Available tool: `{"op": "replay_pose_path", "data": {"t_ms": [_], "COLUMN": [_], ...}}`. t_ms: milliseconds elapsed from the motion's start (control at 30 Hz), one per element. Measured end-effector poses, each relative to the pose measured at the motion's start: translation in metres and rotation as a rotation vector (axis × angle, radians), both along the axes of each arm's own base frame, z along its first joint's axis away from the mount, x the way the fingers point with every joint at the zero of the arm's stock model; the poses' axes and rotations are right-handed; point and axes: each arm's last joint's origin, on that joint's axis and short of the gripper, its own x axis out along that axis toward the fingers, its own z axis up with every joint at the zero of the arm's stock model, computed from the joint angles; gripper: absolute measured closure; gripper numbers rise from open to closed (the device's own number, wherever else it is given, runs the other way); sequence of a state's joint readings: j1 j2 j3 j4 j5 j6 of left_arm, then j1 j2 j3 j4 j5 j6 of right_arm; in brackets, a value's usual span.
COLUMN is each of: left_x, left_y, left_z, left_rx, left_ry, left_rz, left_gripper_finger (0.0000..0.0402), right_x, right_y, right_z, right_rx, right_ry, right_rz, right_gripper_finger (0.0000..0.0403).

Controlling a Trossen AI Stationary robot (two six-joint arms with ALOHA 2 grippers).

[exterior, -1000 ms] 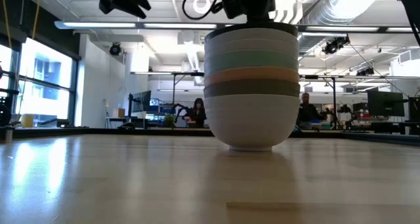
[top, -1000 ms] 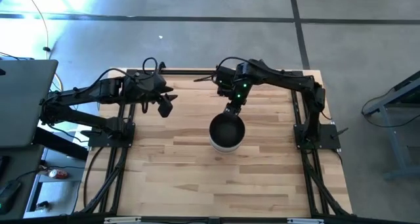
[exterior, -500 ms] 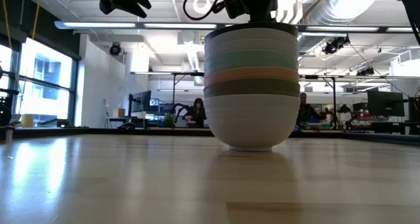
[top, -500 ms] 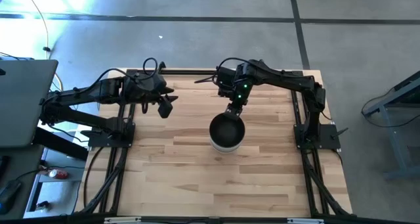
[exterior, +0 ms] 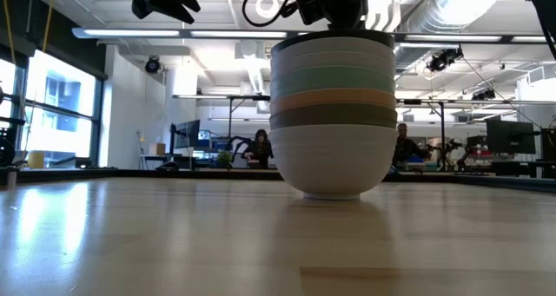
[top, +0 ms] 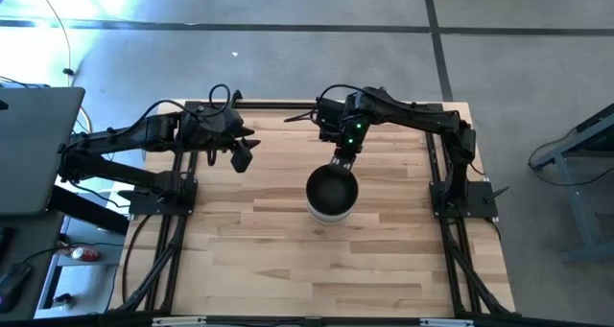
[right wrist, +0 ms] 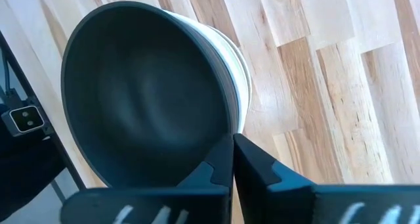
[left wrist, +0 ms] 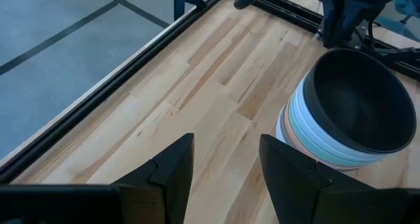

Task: Nest bowls inside each other
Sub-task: Stack the black bowl on the white bowl

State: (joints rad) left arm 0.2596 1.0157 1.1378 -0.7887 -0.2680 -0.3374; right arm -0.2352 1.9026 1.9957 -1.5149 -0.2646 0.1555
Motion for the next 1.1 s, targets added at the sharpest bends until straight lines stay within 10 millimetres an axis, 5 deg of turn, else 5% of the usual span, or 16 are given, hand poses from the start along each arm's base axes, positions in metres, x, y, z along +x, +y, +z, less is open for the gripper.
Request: {"op": "replay_pose_path", "data": {"t_ms": [1100], "left_x": [0.0], "left_y": [0.0], "left_z": [0.0], "left_rx": [0.001], "left_ry": [0.0], "left_rz": [0.001], "left_gripper_finger": [0.0238], "right_x": [0.004], "right_y": [-0.003], "right_z": [-0.007], "right_rx": [-0.002], "right_ry": [-0.004], "right_rz": [0.001], "right_gripper_finger": [0.0402]}}
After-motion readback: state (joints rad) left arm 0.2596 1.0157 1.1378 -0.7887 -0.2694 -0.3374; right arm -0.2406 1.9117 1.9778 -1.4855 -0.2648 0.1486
